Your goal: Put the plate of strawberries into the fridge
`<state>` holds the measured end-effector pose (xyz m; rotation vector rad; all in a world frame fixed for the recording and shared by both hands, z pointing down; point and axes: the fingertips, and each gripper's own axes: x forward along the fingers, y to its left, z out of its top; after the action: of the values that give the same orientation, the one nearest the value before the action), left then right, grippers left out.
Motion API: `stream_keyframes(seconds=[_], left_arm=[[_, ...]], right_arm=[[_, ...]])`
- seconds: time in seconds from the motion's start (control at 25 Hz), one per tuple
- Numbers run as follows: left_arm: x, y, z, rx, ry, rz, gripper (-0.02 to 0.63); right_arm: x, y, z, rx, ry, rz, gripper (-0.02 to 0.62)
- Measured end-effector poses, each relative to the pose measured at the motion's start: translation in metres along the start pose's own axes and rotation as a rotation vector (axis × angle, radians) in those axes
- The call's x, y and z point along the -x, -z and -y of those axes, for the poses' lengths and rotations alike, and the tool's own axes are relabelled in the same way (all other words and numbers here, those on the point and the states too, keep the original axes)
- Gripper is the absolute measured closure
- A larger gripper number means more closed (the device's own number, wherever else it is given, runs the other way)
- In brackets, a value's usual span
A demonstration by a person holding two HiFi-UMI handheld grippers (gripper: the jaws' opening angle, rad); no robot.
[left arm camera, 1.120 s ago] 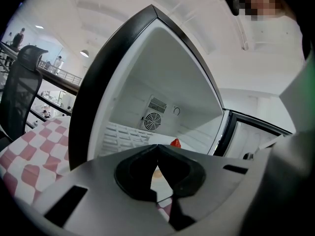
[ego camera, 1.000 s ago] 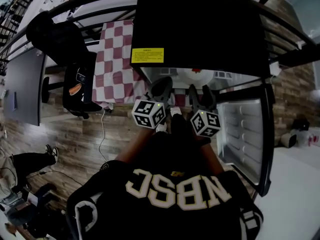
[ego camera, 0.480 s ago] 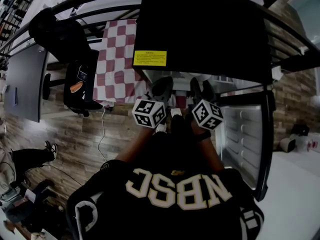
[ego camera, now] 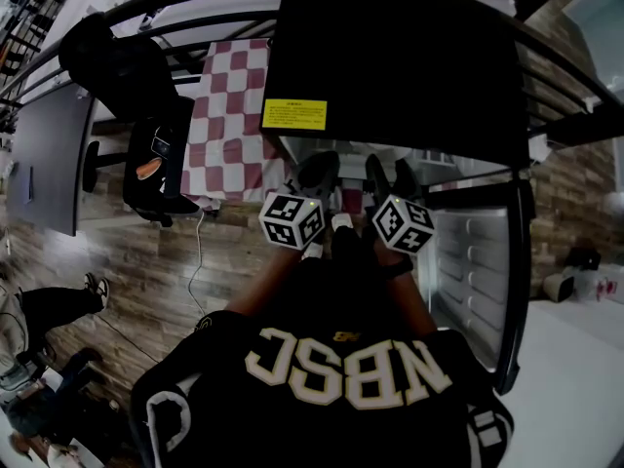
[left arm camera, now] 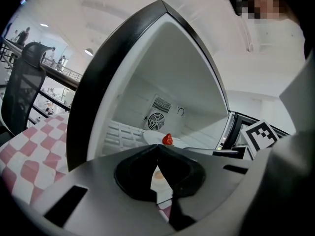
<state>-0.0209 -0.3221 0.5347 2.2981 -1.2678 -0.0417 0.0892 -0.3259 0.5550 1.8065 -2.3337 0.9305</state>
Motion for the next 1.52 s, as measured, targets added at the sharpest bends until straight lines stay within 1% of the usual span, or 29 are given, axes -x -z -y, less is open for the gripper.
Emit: stream_keyframes(seconds=[0.16,0.24,0.32,0.44,0.6,0.64,0.68,0.76,0.84,0.92,1.04,1.24,1.52], left_arm=[[0.001,0.002,0.003,-0.001,0.009,-0.002,0.589],[0.003,0.003,0.005,-0.004,0.014,-0.002,0.589],[0.005,0.001,0.007,-0.015,0.019,0.002,0.589],[0.010,-0.006,0.014,-0.070,0.024,0.019,0.589],[0.023,-0.020,0.028,-0.180,0.028,0.058,0.589],[0.027,-0.023,0.033,-0.209,0.028,0.066,0.589],[0.030,-0.025,0.036,-0.237,0.027,0.069,0.589],[0.037,-0.023,0.042,-0.277,0.025,0.063,0.589],[0.045,-0.020,0.046,-0.290,0.015,0.063,0.589],[0.053,-0.021,0.048,-0.292,-0.003,0.078,0.589],[0.067,-0.019,0.049,-0.298,-0.020,0.091,0.591],[0.086,-0.019,0.061,-0.314,0.026,0.108,0.589],[0.109,-0.009,0.054,-0.296,0.021,0.095,0.589]], right_arm=[[0.004,0.004,0.000,0.050,0.000,-0.036,0.233],[0.009,0.006,0.003,0.066,0.002,-0.041,0.218],[0.015,0.004,0.004,0.086,0.003,-0.025,0.218],[0.030,-0.007,0.003,0.150,0.021,0.037,0.219],[0.052,-0.027,-0.011,0.307,0.037,0.139,0.229],[0.058,-0.033,-0.016,0.346,0.041,0.165,0.247],[0.064,-0.037,-0.022,0.379,0.044,0.192,0.291],[0.076,-0.043,-0.035,0.437,0.052,0.232,0.444],[0.087,-0.043,-0.046,0.481,0.059,0.252,0.496],[0.096,-0.041,-0.056,0.488,0.054,0.266,0.549],[0.107,-0.034,-0.068,0.463,0.042,0.270,0.574],[0.119,-0.016,-0.076,0.438,0.048,0.254,0.575],[0.130,0.003,-0.083,0.404,0.056,0.240,0.575]])
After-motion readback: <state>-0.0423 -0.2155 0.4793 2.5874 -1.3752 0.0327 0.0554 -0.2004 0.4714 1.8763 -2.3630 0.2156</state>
